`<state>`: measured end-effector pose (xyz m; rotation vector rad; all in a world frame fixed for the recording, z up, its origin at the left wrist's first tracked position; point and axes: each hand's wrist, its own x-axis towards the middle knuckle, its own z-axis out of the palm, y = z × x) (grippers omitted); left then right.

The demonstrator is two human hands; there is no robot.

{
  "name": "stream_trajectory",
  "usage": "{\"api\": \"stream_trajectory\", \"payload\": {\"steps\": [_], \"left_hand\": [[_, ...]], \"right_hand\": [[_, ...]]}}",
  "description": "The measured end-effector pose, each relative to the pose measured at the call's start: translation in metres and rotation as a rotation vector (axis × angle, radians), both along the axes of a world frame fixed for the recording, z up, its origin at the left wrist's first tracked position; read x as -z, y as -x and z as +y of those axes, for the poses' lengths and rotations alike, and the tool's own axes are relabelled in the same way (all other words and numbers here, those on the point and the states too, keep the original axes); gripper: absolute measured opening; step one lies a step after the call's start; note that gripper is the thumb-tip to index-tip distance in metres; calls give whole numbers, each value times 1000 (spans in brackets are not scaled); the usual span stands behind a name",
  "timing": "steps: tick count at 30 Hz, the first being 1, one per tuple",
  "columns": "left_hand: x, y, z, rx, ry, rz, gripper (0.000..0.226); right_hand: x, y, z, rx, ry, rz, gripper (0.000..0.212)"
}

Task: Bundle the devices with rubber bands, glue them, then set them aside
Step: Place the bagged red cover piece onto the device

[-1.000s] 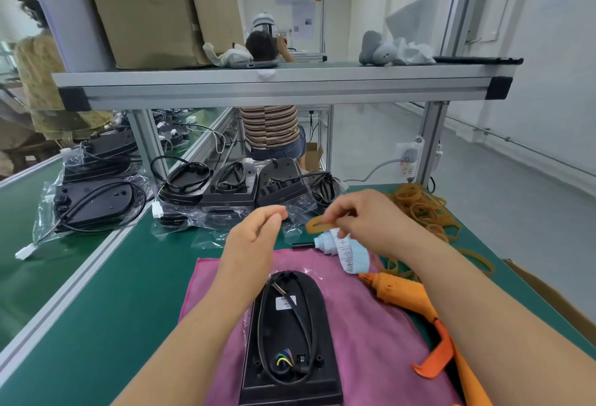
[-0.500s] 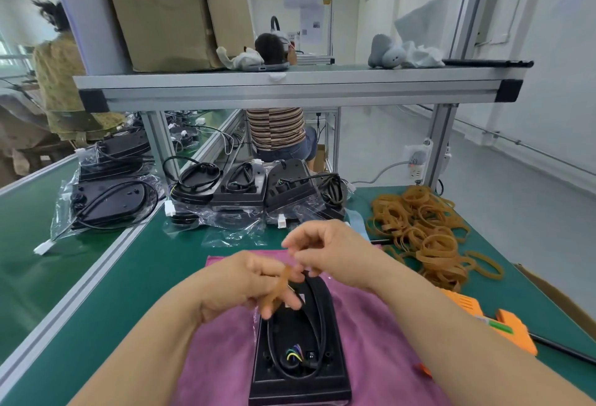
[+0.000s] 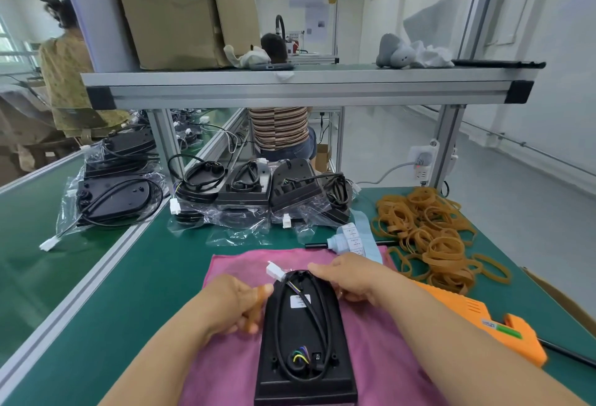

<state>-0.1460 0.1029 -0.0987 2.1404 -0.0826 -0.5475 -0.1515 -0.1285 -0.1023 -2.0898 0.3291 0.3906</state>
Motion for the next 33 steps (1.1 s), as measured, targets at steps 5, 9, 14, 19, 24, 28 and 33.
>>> {"api": "stream_trajectory", "payload": {"steps": [5,9,14,19,24,28,33], "left_hand": [[-1,6,-1,-23,118,-15,46],[-10,14,4,-85,246,-41,48],[-33,12,18,-24,334,-90,33],[-58,9,33,236,352,-140,78],[-66,10,29,339,429,-179,95],[-64,14,21,268,469,-282,75],[-69,22,8,413,318,-322,63]], "right_hand": [[-5,7,-2,-30,-54,24,43],[-17,14,0,-99,-388,21,16],[-40,27,6,-194,-629,-44,34],[-65,30,2,-203,-667,-264,43],[-69,31,7,-241,-580,-348,54],[-68,34,11,-281,-484,-364,55],[-73,37,11,-326,-459,-374,58]]}}
